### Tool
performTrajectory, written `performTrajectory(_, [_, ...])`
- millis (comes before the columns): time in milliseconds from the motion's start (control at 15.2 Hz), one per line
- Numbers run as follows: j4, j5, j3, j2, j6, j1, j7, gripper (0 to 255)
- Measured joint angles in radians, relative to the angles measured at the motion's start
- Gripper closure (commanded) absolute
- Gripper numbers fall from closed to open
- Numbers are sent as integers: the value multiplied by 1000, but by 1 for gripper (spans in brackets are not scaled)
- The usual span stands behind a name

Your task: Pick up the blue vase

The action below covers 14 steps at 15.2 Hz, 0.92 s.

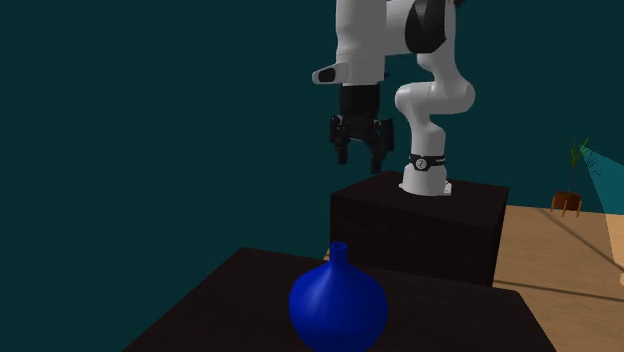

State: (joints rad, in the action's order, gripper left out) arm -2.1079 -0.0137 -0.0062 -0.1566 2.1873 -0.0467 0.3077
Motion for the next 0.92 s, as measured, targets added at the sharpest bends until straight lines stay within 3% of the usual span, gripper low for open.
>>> performTrajectory(660, [343, 11, 15, -382, 47, -19, 32, 0])
performTrajectory(924, [380, 12, 16, -450, 79, -23, 36, 0])
